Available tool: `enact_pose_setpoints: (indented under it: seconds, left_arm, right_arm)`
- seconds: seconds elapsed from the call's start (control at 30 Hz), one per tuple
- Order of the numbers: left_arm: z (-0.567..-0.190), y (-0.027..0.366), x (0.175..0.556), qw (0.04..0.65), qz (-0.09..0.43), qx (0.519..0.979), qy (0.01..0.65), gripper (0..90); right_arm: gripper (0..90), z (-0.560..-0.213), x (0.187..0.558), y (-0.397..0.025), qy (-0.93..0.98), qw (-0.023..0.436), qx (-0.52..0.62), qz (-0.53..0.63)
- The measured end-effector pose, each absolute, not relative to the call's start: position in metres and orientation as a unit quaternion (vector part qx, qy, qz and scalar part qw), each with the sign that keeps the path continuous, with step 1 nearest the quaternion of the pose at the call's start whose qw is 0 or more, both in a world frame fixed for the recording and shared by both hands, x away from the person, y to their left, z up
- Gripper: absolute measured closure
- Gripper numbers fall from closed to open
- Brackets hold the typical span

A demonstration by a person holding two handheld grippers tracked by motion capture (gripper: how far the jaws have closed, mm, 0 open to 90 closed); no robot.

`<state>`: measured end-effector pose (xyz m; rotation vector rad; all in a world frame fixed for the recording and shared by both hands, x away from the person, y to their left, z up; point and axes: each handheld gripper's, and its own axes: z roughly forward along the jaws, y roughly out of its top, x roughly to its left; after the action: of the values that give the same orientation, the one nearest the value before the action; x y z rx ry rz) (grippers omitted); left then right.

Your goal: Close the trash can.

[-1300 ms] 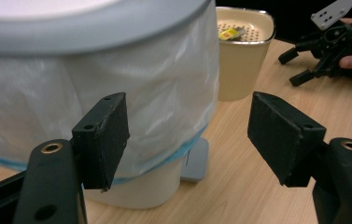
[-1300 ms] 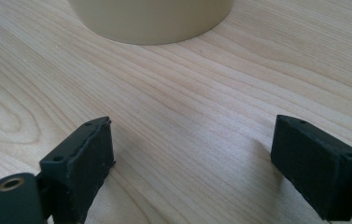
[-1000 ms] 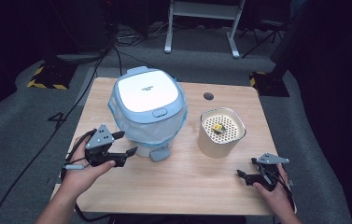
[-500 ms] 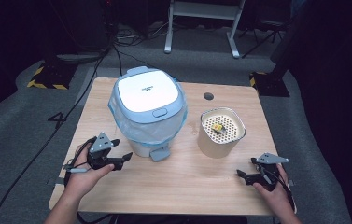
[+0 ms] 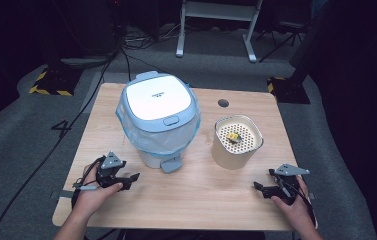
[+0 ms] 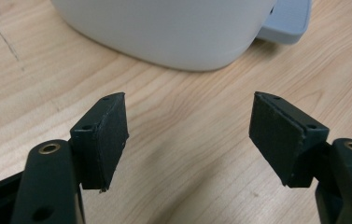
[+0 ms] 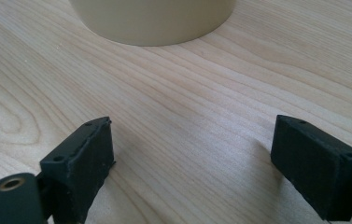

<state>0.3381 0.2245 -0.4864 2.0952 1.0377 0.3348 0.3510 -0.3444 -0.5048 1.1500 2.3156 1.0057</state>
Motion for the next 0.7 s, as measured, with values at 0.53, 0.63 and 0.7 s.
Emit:
enact_pose_setpoints:
  seconds: [0.53,0.63,0.7]
  left_arm:
    - [-0.505,0.222,0.335,0.343,0.149,0.837,0.399,17.6]
    - [-0.505,0.222,0.337,0.34,0.15,0.836,0.405,14.5]
    - [-0.505,0.222,0.337,0.337,0.15,0.837,0.403,13.0]
  right_arm:
    - [13.1,-0.505,0.351,-0.344,0.821,0.182,0.407,0.357]
    - [13.1,-0.505,0.351,-0.344,0.821,0.183,0.408,0.357]
    - [13.1,-0.505,0.351,-0.344,0.821,0.183,0.408,0.357]
